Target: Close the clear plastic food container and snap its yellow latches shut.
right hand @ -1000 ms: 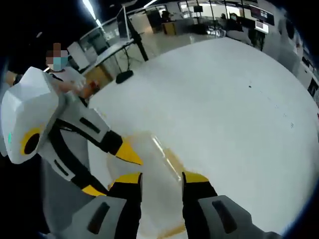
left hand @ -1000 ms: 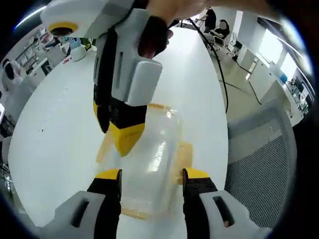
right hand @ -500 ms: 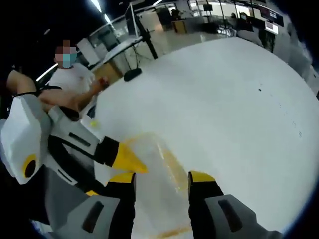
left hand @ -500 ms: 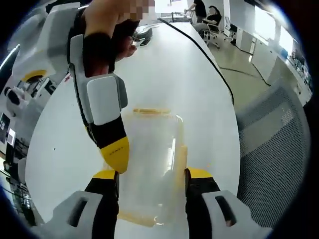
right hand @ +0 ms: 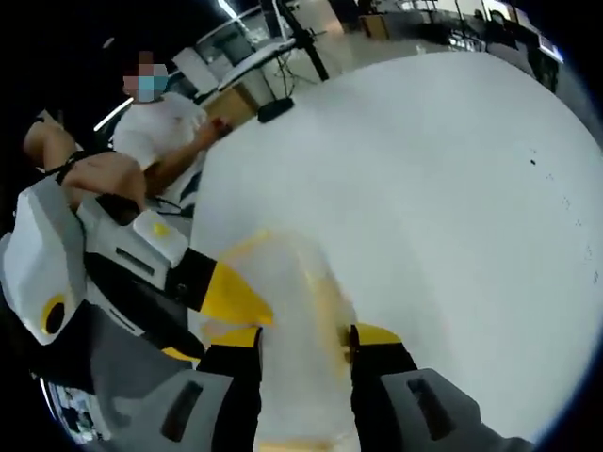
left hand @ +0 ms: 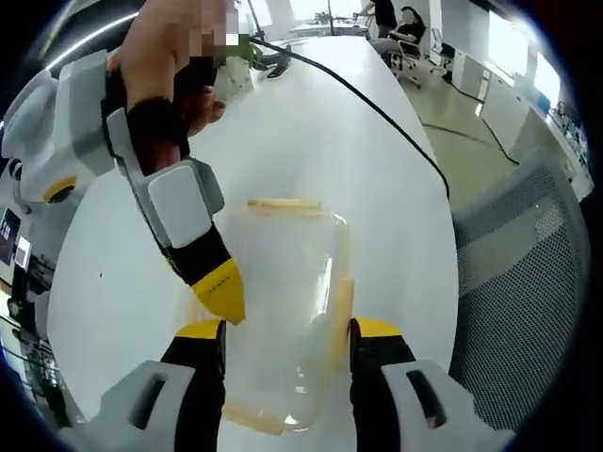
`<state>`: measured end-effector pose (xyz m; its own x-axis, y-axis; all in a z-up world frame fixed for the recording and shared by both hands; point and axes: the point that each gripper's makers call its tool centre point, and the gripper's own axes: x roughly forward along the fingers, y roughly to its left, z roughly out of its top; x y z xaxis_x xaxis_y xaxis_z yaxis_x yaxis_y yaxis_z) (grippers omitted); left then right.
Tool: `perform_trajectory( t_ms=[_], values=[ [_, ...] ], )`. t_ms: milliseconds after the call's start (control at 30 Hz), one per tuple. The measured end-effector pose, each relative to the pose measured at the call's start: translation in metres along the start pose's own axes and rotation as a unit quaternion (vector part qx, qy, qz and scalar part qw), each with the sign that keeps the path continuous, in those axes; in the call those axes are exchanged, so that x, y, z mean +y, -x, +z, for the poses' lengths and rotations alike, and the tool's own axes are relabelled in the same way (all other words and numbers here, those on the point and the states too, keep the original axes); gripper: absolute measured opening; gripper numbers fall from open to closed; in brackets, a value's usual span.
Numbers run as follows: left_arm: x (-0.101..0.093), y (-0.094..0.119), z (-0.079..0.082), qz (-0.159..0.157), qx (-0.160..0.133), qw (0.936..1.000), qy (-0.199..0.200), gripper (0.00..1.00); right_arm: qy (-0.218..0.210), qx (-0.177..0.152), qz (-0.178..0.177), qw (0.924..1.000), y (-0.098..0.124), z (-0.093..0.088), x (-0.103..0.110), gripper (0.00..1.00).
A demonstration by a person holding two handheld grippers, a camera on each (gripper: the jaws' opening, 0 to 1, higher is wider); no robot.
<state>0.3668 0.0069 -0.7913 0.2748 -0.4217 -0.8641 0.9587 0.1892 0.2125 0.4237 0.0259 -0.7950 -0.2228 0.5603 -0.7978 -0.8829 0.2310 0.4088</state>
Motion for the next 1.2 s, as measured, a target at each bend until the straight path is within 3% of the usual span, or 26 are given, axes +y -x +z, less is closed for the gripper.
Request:
perform_trajectory(
  t_ms=[167,567,867,1067,1100,1133,1200],
  values=[
    [-0.0002,-0.0011,-0.0011,0.004,0.006,0.9999,-0.016,0.52,0.022,0.010,-0.001,0.9997,0.0039,0.0040,-0.0029,0.22],
    [0.0012,-0.0011,-0.0021,0.006,0.003,0.9999,-0.016,0.51,0.017,0.044,0.021,0.9987,0.0012,0.0028,-0.0056,0.24],
    [0.0026,-0.0009,-0.0019,0.007,-0.003,0.9998,-0.017,0.50,-0.008,0.043,0.041,0.9982,0.0006,0.0016,-0.0047,0.23],
    [0.0025,-0.0002,-0.0006,0.010,-0.004,0.9997,-0.021,0.48,-0.029,0.044,0.035,0.9980,0.0044,-0.0019,-0.0032,0.23],
    [0.0092,0.0003,-0.0014,0.030,0.000,0.9979,-0.057,0.48,-0.033,0.044,0.029,0.9981,0.0057,-0.0006,-0.0056,0.23],
    [0.0028,-0.0020,0.0012,0.023,-0.013,0.9990,-0.036,0.48,-0.043,0.043,0.030,0.9977,0.0066,-0.0015,-0.0061,0.23],
    [0.0024,-0.0017,0.0002,0.026,-0.015,0.9988,-0.038,0.48,-0.048,0.040,0.033,0.9975,0.0062,-0.0014,-0.0082,0.23]
  ],
)
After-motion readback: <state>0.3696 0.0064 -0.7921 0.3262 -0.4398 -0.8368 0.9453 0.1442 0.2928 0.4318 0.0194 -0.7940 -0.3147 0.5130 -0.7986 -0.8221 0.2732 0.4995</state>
